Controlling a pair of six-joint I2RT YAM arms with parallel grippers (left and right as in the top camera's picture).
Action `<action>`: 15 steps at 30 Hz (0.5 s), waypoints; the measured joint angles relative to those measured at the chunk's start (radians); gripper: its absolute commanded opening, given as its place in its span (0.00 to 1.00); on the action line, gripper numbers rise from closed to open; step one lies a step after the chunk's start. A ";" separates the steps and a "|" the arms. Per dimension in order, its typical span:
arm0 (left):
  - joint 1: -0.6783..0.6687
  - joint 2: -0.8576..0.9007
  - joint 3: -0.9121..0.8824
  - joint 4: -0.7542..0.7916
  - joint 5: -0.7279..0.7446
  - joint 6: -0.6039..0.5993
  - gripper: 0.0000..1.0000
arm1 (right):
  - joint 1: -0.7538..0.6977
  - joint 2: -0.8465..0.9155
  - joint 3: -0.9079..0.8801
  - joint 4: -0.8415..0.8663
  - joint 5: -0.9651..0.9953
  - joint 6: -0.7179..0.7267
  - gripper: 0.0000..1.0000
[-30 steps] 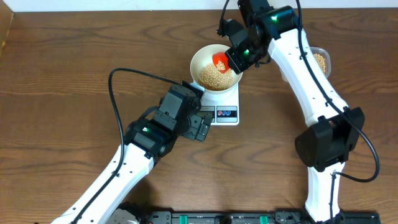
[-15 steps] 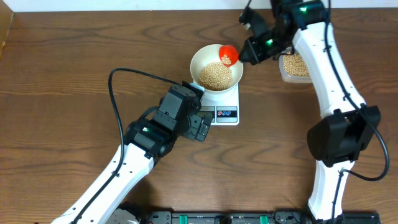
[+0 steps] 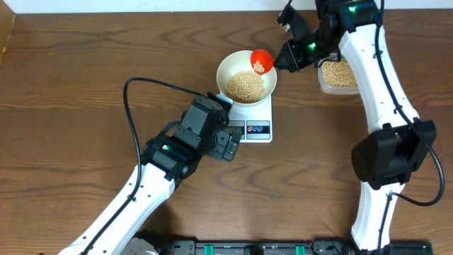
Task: Scoop item into bowl and weigh 50g on scale
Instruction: 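Shake the tilted scoop over the bowl to add more chickpeas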
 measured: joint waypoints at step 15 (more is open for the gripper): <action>0.000 0.000 0.000 0.000 0.000 0.000 1.00 | 0.114 0.000 0.000 0.000 0.209 0.000 0.01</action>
